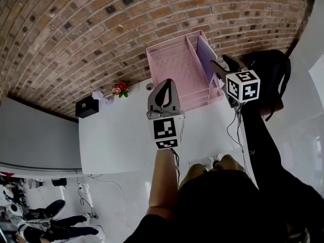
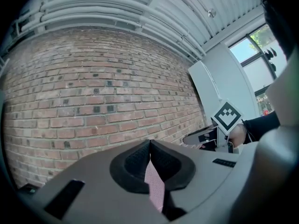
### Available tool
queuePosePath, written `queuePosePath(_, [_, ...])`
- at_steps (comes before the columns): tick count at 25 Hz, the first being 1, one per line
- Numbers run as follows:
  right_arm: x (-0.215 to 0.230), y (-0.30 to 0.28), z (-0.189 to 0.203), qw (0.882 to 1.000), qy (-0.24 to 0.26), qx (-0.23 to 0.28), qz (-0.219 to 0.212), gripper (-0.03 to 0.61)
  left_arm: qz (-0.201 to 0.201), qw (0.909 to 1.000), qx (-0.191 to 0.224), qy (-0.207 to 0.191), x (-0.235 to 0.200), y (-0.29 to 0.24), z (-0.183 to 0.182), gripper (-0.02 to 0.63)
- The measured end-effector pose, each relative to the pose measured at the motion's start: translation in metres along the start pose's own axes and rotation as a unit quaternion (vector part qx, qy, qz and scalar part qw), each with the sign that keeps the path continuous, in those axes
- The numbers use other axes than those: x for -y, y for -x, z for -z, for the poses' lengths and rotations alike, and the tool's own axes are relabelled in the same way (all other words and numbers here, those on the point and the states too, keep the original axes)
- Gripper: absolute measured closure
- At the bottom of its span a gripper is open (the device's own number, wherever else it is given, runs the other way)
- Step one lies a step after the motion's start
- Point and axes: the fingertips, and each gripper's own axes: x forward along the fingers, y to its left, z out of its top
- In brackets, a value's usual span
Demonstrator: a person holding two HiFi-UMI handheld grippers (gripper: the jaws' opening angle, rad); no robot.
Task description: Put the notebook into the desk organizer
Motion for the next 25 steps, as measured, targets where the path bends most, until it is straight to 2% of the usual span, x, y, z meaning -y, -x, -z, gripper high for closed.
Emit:
queuePosePath(12, [-0.078, 0.116, -0.011, 0.999, 0.008, 0.048, 0.024, 0.336, 0.011, 0.9995, 0.030, -0.010, -0.004, 0.095, -0.028, 0.598])
queuePosePath(16, [-0.101, 0.144, -0.008, 0.997, 0.043, 0.053, 0.023, 0.336, 0.021, 0.9990, 0.037, -0.012, 0.002, 0.112, -0.034, 0.598])
queuePosePath(19, [-0.112, 0.161, -0.002, 0.997, 0.050, 0.058, 0.012, 0.333, 0.032, 0.9986, 0.039, -0.020, 0.009, 0.122, -0.035, 0.598])
queuePosePath(25, [-0.122, 0.187, 0.000, 0.995, 0.064, 0.077, 0.018, 0.331, 0.039, 0.9986, 0.031, -0.020, 0.010, 0.131, -0.026, 0.598])
